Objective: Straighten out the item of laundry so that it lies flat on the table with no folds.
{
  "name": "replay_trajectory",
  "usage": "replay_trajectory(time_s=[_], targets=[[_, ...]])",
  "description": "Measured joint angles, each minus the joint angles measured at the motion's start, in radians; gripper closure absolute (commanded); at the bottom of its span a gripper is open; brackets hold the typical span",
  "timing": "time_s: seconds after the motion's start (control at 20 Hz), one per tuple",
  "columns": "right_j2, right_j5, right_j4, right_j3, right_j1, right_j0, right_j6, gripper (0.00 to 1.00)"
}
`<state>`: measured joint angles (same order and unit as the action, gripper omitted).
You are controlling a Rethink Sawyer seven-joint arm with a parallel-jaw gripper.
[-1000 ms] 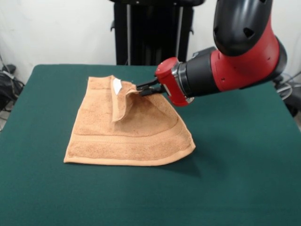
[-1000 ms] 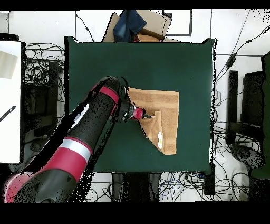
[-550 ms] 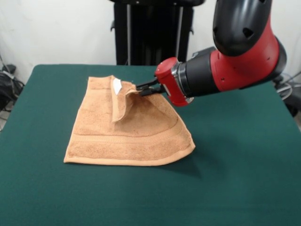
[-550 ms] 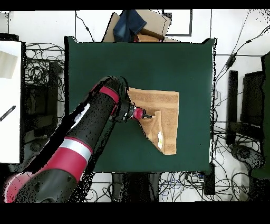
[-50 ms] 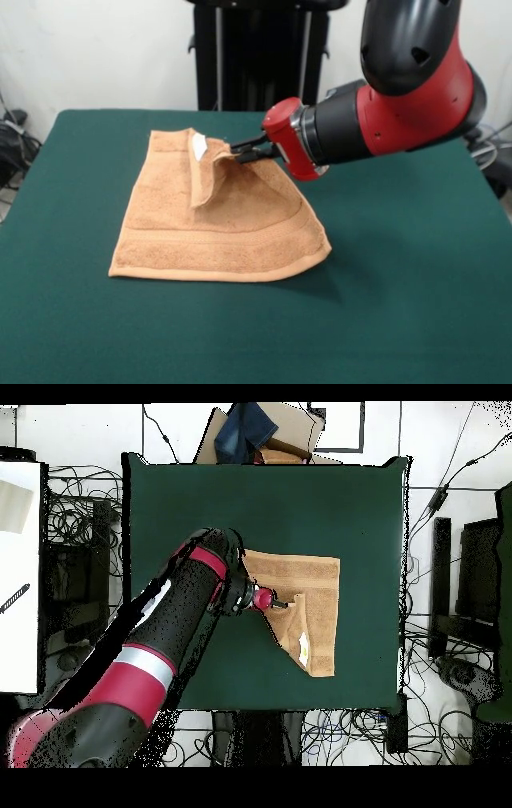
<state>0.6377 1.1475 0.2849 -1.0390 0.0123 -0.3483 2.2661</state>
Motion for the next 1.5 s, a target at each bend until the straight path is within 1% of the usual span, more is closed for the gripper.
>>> replay_trajectory(time_s=[1.5], targets=[[0.000, 0.000, 0.000, 0.000, 0.006, 0.016, 0.000, 1.00]])
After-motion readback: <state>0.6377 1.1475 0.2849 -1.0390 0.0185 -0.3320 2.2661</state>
